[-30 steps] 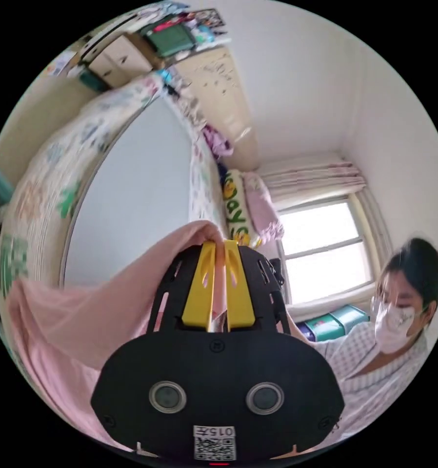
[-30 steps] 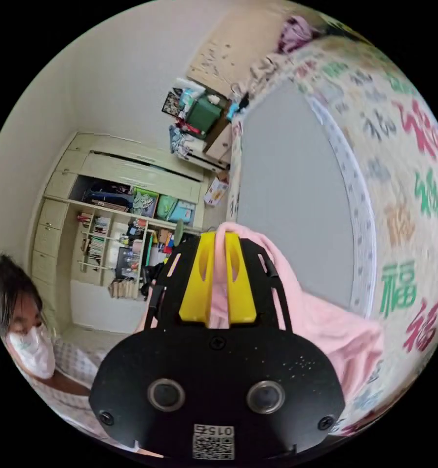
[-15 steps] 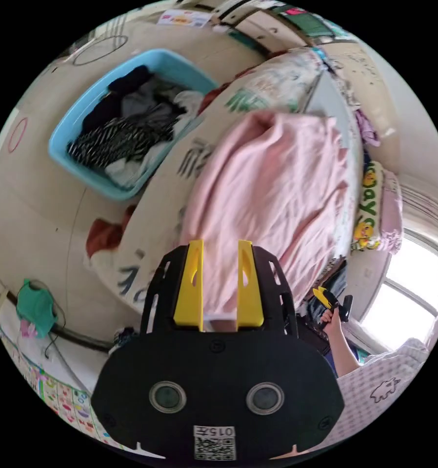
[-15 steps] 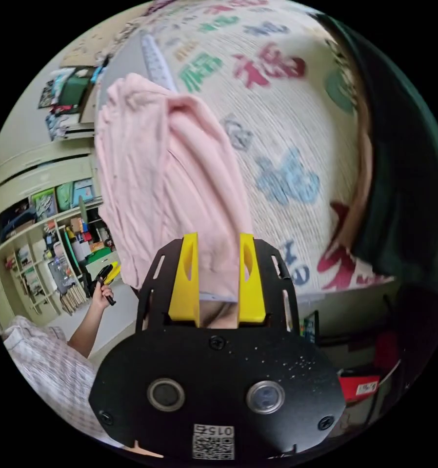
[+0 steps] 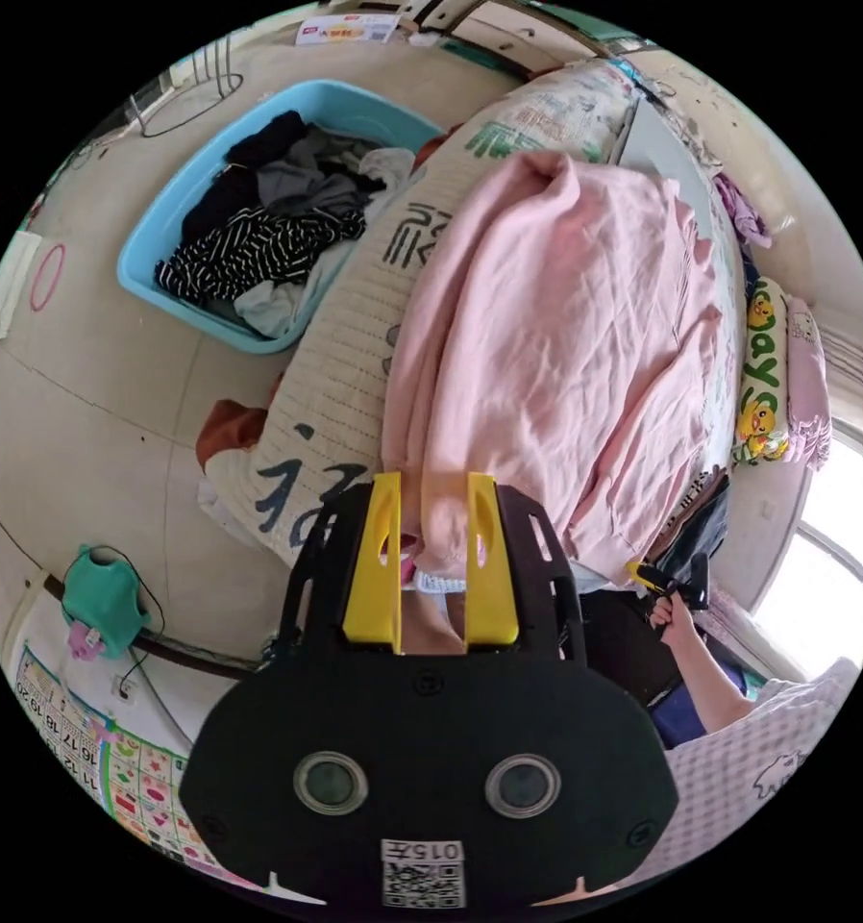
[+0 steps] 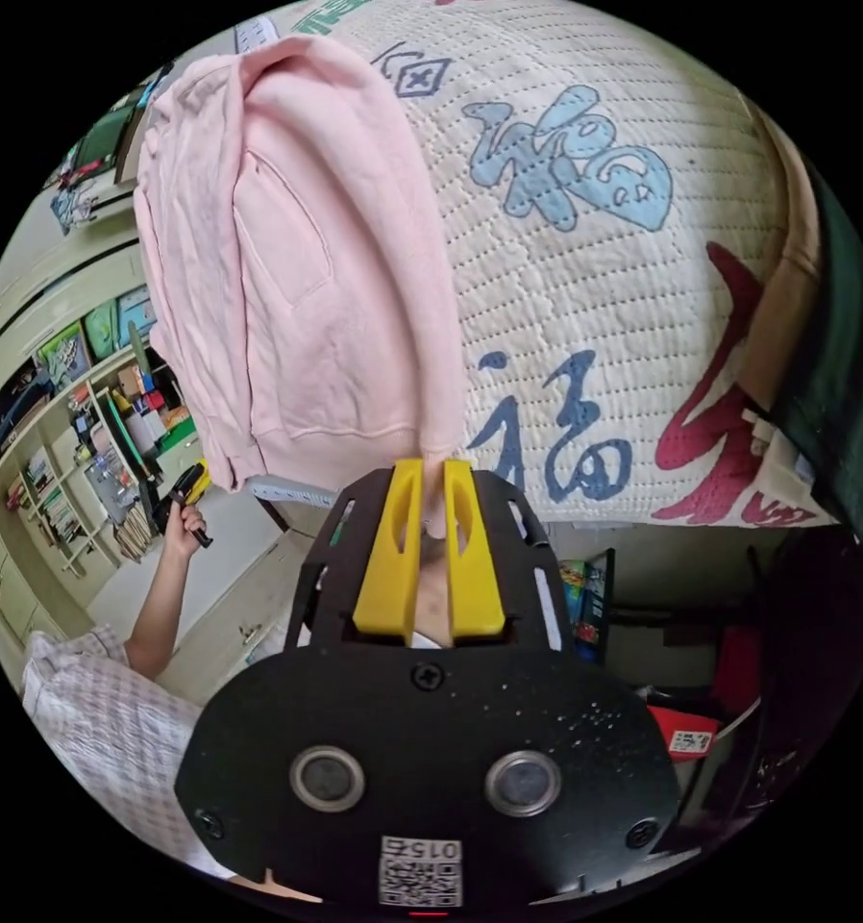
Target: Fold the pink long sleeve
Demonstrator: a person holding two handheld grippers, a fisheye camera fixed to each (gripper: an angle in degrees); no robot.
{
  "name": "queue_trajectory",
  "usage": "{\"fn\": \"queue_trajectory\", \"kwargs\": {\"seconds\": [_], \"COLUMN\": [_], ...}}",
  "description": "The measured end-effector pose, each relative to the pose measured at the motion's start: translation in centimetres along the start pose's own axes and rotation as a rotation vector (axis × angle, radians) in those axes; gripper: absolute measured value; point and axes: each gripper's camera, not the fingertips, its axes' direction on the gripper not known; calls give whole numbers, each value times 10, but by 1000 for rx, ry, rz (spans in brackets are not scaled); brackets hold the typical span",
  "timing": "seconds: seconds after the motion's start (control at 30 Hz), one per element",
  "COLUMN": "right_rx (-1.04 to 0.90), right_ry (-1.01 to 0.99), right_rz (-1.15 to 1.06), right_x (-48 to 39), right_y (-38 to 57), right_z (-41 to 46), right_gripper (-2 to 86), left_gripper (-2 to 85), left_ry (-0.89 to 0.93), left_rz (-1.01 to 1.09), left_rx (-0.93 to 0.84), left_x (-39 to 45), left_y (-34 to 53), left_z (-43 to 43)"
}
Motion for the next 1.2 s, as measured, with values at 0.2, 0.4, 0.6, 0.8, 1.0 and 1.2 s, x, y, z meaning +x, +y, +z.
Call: {"fn": "queue_trajectory", "kwargs": {"seconds": [0.2,0.4,0.6,0.8,1.0,1.2], "right_rx": [-64,-98,-74,210,88,-42], "right_ry": [132,294,419,513,393,482], "right_rz": [-127,-179,-170,-346,-719,-767], "right_x": [-56,-102,-149,-269,-431,-512], "right_y": [13,24,34,83,88,82], "right_z": [-54,-104,-115,-143,-59,21], "right_gripper": [21,20,43,54,84,134], "left_gripper": [20,12,34,89,121,123], "left_ry": [-70,-150,-173,-189,-119,-305], "left_rz": [96,163,92,158,298,335], "left_rx": [41,-61,-10,70,-28,-12], "left_x": [34,64,69,107,166,181], "left_y": [29,71,101,149,155,154], "left_z": [-13,-6,11,1,66,110]}}
